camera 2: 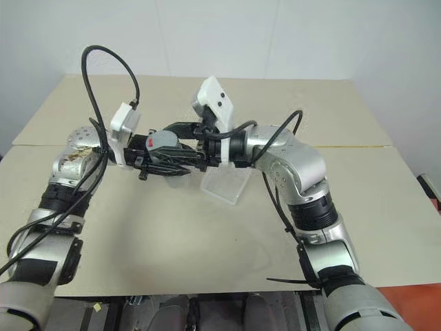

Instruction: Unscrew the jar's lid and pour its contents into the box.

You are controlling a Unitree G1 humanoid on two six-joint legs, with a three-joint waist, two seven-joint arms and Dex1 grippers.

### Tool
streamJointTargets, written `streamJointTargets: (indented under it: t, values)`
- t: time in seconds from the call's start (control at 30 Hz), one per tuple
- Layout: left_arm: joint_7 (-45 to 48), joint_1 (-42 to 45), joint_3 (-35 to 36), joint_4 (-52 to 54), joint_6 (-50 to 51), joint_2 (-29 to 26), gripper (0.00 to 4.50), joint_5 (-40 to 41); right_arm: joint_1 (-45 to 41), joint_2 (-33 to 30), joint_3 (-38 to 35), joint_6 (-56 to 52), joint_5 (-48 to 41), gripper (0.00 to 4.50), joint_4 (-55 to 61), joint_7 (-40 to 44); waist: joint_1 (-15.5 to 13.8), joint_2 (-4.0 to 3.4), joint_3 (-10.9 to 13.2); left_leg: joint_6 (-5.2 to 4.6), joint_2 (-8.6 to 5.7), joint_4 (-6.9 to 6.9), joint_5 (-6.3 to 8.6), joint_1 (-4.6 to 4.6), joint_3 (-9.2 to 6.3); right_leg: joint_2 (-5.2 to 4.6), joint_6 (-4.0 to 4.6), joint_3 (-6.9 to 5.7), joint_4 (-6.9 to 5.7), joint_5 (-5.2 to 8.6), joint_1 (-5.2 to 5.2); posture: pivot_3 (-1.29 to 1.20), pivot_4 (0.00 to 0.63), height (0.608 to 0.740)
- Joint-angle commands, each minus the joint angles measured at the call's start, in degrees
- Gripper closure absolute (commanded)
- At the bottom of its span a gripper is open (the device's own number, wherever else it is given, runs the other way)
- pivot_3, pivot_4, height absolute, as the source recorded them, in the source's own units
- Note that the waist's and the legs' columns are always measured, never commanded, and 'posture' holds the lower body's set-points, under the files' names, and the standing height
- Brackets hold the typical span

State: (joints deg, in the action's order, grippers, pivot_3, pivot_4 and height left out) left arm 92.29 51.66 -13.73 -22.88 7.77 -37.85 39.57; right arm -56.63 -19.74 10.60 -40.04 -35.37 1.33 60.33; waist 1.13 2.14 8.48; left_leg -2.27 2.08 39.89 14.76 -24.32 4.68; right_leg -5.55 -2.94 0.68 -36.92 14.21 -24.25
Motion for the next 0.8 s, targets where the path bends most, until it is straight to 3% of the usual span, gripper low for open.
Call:
streamJointTargets:
  t: [0.03, 0.2, 0.37, 0.4, 0.57, 0.8]
  values:
    - [0.2, 0.0, -2.5, 5.5, 1.1, -5.9, 2.48, 10.2, -3.7, -0.6, -0.1, 3.1, -4.7, 1.73, -5.8, 18.2, 0.1, -0.01, 0.0, 0.00, 0.02, 0.00, 0.00, 0.01, 0.01, 0.02, 0.00, 0.02, -0.04, 0.00, -0.02, 0.00, 0.150, 0.740]
    - [0.2, -0.9, -7.1, 9.7, 0.0, -11.2, 2.48, 15.5, -7.3, 1.2, -0.6, 5.9, -3.9, 1.73, -15.1, 28.4, 0.0, -0.04, 0.0, 0.00, 0.02, -0.01, 0.00, 0.05, 0.03, 0.04, 0.00, 0.04, -0.06, 0.00, -0.02, 0.00, 0.150, 0.740]
    - [0.2, -1.4, -7.8, 9.1, -1.2, -12.9, 2.48, 16.1, -8.3, 2.7, -0.4, 9.6, -0.7, 1.73, -19.7, 29.1, -0.2, -0.06, 0.0, 0.03, 0.01, 0.01, -0.01, 0.03, 0.05, 0.04, 0.00, 0.03, -0.08, 0.00, -0.04, 0.00, 0.150, 0.740]
    - [0.2, -1.5, -7.7, 8.7, -1.4, -13.0, 2.48, 15.8, -7.9, 3.0, -0.8, 10.4, -0.4, 1.73, -19.6, 28.0, -0.2, -0.06, 0.0, 0.03, 0.01, 0.01, -0.02, 0.03, 0.05, 0.03, 0.00, 0.03, -0.07, 0.00, -0.04, 0.00, 0.150, 0.740]
    - [0.2, -2.1, -7.3, 6.2, -2.1, -13.5, 2.48, 14.5, -5.6, 3.2, -3.2, 10.0, 1.0, 0.05, -17.0, 20.3, -0.3, -0.06, 0.0, 0.24, 0.00, 0.00, -0.14, 0.01, 0.06, 0.03, 0.00, 0.01, -0.06, 0.00, -0.04, 0.00, 0.150, 0.740]
    - [0.2, -3.6, -1.8, -1.2, -2.8, -12.2, 2.48, 9.2, 1.8, 2.0, -8.9, 8.4, 3.3, 0.05, -5.0, 0.9, -0.3, -0.06, 0.0, 0.31, 0.00, -0.01, -0.18, -0.01, 0.10, 0.01, 0.00, 0.01, -0.06, 0.01, -0.08, 0.00, 0.150, 0.740]
